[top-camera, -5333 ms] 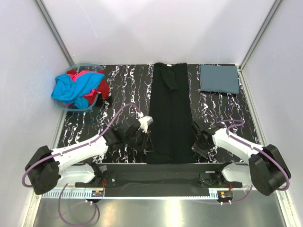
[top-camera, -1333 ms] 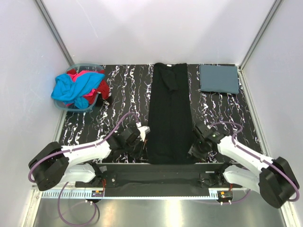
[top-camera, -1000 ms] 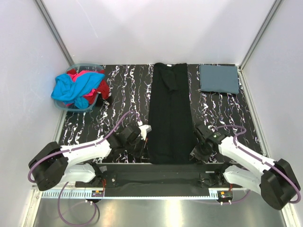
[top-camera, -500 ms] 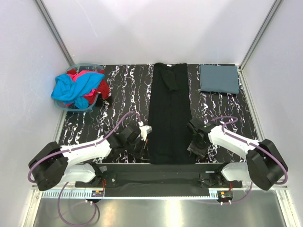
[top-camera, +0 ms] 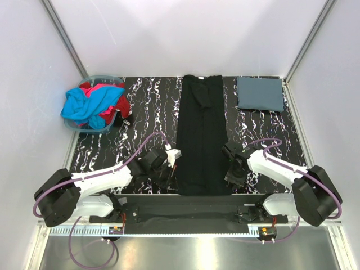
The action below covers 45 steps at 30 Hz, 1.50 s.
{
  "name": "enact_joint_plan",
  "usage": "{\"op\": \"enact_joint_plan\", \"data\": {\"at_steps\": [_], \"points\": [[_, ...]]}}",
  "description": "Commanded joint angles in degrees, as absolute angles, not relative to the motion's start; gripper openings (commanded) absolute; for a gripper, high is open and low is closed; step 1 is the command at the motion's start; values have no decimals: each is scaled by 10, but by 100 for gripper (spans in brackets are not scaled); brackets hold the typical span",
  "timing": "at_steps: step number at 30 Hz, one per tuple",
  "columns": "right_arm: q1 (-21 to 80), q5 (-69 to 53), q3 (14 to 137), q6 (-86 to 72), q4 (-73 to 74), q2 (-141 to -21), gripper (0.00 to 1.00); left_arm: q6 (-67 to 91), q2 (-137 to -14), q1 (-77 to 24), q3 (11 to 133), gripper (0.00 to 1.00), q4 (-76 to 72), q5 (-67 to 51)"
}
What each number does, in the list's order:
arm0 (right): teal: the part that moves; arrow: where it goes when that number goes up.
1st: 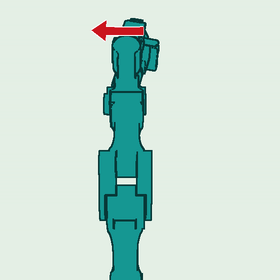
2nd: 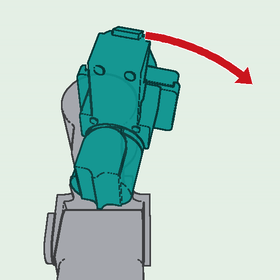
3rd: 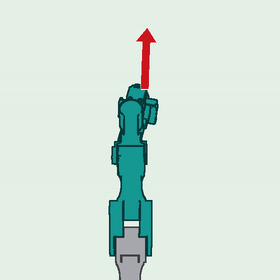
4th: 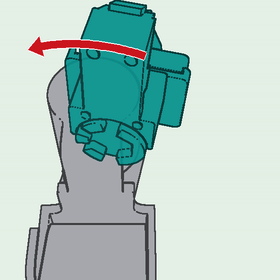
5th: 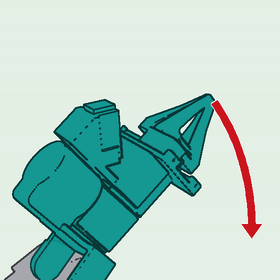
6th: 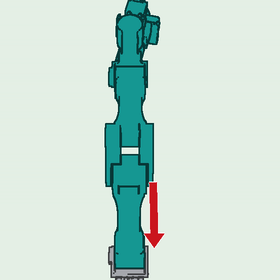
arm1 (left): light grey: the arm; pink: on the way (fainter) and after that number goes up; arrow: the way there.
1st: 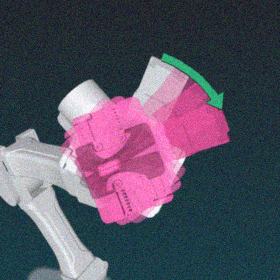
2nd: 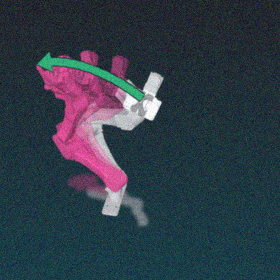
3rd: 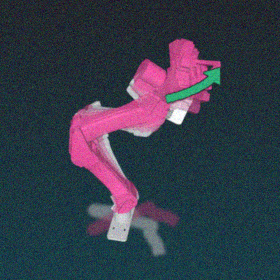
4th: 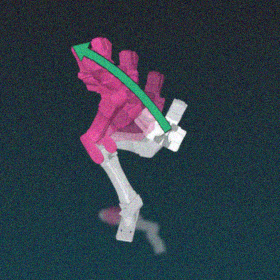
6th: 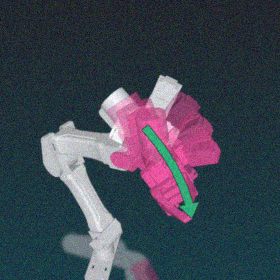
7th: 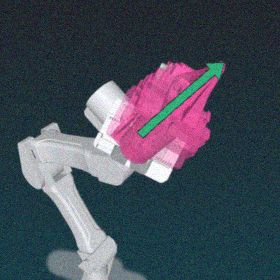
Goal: Fold and stack the t-shirts
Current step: Fold the tshirt
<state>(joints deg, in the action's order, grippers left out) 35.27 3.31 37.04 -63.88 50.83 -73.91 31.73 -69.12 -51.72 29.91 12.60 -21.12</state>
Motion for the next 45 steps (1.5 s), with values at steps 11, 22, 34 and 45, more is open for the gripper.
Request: {"op": "enact_joint_plan", "data": {"at_steps": [11,22,34,45], "points": [[358,33,382,-613,514,-732,0,337,-677,-519,320,0,120,-211],[357,82,487,-528,521,-748,0,366,-733,-490,379,0,123,-210],[269,113,651,-331,445,-891,0,336,-894,-397,548,0,176,-195],[190,76,901,-218,423,-1099,0,248,-1104,-302,825,0,280,-185]]}}
